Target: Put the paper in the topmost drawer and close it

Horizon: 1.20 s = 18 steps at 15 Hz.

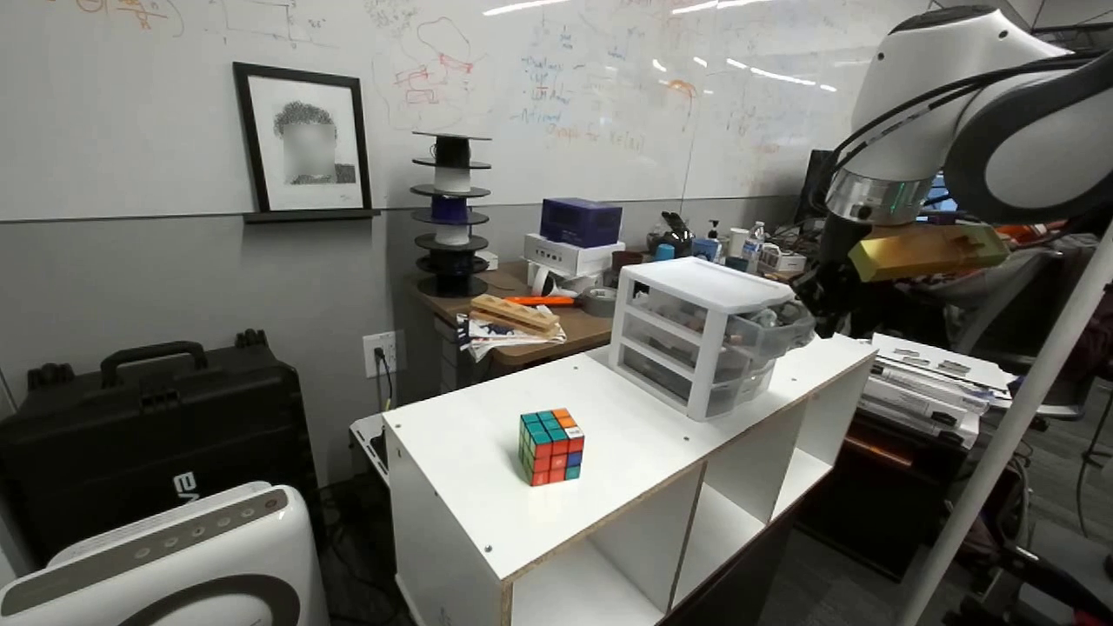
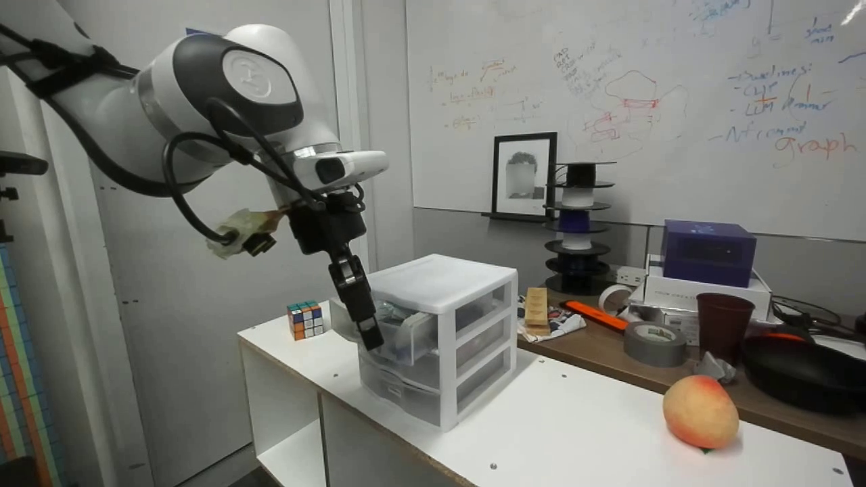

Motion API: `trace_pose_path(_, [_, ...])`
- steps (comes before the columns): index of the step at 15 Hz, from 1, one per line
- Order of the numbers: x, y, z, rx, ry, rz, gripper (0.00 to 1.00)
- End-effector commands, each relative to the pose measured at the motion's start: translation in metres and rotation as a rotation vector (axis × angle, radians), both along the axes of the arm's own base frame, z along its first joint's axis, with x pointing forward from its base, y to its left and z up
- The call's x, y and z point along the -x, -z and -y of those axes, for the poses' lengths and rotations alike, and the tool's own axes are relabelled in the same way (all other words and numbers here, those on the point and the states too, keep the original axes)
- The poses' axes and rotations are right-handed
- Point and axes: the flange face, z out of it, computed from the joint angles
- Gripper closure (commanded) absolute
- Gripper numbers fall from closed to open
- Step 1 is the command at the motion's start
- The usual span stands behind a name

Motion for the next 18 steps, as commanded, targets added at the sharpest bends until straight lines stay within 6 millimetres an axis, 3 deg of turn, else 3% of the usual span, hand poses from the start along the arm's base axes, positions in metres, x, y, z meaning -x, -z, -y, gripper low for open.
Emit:
trace_pose_path(1, [-0.019, 0.0, 0.009, 0.064, 0.021, 0.085, 0.97])
trace_pose_path(8, [-0.028, -0.006, 0.021, 0.141, 0.138, 0.303, 1.0])
trace_pose_path(13, [-0.034, -0.007, 0.014, 0.149, 0.147, 0.386, 1.0])
trace_pose_path(15, [-0.027, -0.005, 0.005, 0.119, 0.115, 0.383, 1.0])
trace_pose_path(18, [-0.009, -0.02, -0.001, 0.14, 0.111, 0.397, 1.0])
